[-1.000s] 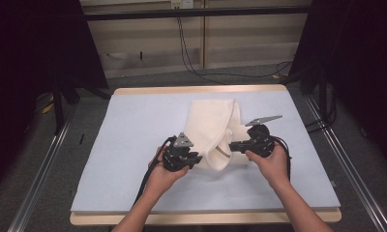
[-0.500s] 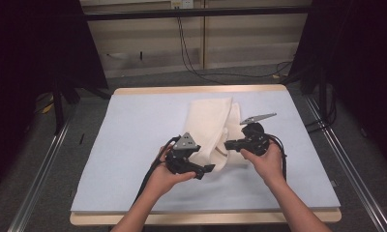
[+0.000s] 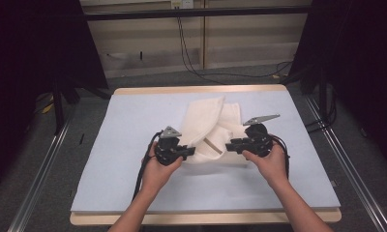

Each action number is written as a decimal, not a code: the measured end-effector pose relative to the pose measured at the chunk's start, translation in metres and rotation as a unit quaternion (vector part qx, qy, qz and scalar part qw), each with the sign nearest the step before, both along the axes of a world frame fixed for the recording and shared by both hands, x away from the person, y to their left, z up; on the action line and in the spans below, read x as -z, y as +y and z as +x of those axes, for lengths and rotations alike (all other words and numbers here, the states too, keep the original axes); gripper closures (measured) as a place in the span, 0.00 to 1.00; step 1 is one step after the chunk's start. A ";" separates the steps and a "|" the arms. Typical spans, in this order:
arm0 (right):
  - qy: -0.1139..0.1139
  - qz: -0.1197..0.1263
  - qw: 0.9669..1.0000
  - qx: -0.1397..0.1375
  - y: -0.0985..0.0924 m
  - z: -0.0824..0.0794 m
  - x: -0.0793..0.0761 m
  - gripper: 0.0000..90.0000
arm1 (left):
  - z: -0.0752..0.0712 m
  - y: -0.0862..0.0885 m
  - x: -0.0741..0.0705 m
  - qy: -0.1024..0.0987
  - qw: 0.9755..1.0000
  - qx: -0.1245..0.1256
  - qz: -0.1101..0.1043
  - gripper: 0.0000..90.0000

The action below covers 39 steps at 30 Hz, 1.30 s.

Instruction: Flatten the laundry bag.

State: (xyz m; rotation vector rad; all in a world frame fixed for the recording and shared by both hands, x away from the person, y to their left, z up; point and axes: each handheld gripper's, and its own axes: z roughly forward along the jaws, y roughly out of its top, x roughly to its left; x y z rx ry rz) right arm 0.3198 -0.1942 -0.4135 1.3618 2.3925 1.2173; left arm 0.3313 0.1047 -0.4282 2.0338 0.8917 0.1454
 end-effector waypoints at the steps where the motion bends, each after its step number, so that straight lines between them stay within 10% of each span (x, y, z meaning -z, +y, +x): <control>1: 0.000 -0.002 1.000 0.003 -0.003 0.000 0.001 0.67 | 0.001 0.004 0.000 0.003 1.000 -0.010 -0.008 0.90; 17: -0.011 -0.040 0.998 0.052 -0.034 -0.002 0.022 0.52 | 0.018 0.082 0.012 0.031 0.995 -0.097 -0.018 0.88; 39: -0.006 -0.050 0.995 0.085 -0.042 0.008 0.035 0.48 | 0.024 0.114 0.030 0.054 0.990 -0.130 0.003 0.82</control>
